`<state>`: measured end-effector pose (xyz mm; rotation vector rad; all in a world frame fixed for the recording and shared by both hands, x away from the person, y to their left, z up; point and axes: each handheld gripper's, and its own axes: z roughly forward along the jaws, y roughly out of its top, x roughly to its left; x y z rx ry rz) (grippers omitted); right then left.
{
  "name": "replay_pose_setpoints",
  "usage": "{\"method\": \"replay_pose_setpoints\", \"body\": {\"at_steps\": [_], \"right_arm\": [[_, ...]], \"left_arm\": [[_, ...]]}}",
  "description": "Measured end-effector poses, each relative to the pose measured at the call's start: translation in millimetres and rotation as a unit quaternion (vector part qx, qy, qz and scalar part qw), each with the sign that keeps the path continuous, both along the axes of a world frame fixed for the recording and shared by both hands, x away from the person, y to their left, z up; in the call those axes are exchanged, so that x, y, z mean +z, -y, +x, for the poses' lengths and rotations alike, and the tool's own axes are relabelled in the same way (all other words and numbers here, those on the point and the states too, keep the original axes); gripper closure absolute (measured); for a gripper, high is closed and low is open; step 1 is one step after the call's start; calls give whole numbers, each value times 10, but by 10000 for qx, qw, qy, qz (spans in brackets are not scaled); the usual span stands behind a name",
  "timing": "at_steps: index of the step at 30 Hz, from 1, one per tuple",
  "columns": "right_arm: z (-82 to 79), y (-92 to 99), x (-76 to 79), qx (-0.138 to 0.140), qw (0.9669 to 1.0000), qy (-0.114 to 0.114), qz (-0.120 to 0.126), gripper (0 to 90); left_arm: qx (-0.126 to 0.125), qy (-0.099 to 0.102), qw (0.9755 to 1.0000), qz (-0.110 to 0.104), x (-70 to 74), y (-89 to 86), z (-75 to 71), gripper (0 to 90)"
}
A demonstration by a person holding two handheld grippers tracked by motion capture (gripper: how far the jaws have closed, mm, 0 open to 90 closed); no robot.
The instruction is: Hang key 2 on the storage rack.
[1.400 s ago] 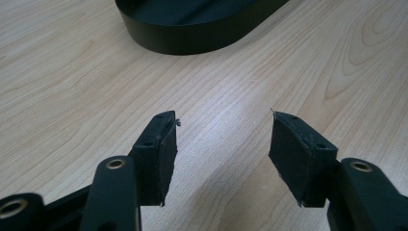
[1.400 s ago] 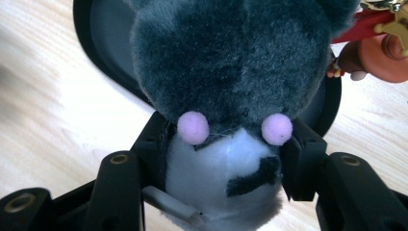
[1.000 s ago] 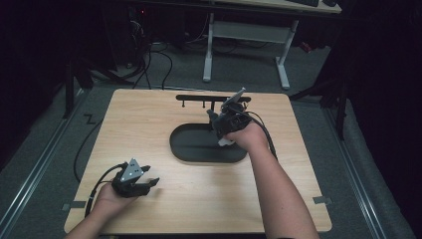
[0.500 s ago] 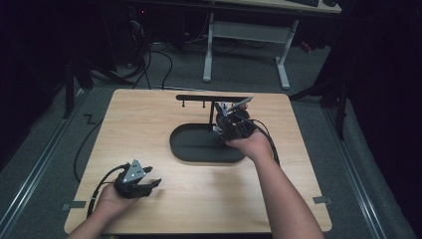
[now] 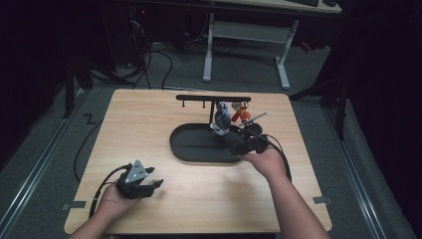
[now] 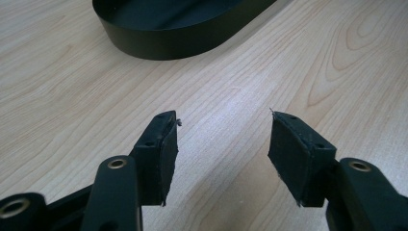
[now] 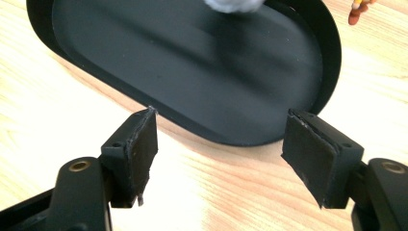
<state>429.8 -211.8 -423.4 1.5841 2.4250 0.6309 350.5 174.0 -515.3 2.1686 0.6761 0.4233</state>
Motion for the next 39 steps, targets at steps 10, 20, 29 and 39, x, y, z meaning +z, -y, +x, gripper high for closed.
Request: {"method": "replay_pose_setpoints", "body": {"at_steps": [10, 20, 29, 39], "right_arm": [[-433, 164, -294, -194, 9974, 650, 244, 216], [-994, 316, -734, -175, 9898, 1358, 406, 163], [-1560, 405, -964, -175, 9806, 1901, 443, 142], [-1568, 430, -1000, -360, 9780, 1988, 524, 145]], "left_arm": [[-2, -26, 10000, -18, 18, 32, -35, 427], [259, -55, 9996, -47, 0, 37, -59, 405], [541, -137, 9979, -324, -21, 93, -87, 362], [377, -90, 9991, -183, -35, 147, -153, 349]]}}
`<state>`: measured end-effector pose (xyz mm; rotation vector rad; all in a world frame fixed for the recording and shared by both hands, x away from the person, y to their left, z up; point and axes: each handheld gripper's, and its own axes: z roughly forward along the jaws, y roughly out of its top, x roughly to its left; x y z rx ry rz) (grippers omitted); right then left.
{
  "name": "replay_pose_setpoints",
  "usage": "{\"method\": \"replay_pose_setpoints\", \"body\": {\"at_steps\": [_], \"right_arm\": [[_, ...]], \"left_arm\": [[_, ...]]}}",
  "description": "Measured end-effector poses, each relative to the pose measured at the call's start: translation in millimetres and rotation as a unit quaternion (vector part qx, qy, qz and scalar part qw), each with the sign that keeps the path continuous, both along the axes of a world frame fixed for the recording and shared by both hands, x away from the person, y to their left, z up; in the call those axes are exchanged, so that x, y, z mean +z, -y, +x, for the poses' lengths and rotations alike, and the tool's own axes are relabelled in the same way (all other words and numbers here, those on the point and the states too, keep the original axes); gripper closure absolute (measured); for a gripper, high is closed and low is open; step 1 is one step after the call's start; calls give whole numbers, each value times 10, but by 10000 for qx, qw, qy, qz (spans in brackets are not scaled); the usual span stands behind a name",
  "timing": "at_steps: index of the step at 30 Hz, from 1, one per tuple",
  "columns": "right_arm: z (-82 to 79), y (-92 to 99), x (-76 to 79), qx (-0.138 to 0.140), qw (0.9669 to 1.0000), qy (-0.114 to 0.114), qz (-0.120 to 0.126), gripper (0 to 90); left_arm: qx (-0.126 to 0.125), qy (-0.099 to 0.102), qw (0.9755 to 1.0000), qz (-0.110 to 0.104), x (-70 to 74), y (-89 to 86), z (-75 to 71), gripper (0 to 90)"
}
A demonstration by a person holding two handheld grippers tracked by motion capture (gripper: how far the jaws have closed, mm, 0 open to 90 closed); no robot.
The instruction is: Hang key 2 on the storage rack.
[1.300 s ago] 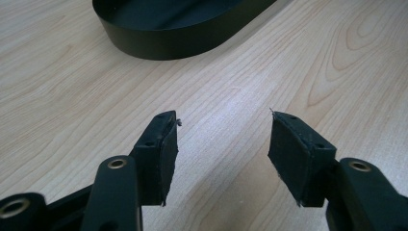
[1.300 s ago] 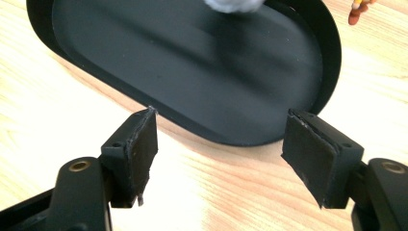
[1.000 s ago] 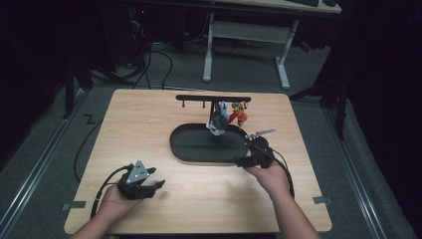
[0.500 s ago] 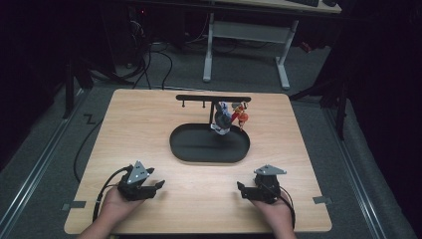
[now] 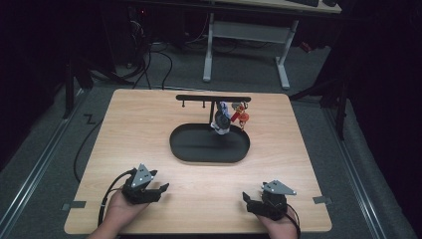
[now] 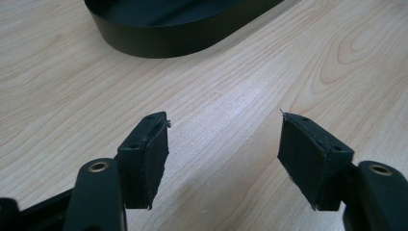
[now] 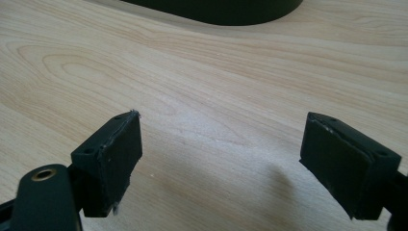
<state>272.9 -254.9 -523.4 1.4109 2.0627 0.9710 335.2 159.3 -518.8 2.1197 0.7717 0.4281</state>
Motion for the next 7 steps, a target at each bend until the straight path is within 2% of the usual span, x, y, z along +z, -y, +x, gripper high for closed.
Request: {"method": "replay_pose_setpoints", "body": {"at_steps": [4, 7], "right_arm": [[19, -47, -29, -70, 10000, -58, -28, 144], [29, -67, -32, -84, 9999, -54, -123, 144]], "left_arm": [[-101, -52, 9999, -21, -2, -40, 19, 339], [-144, 8, 9999, 24, 7, -52, 22, 332]]}}
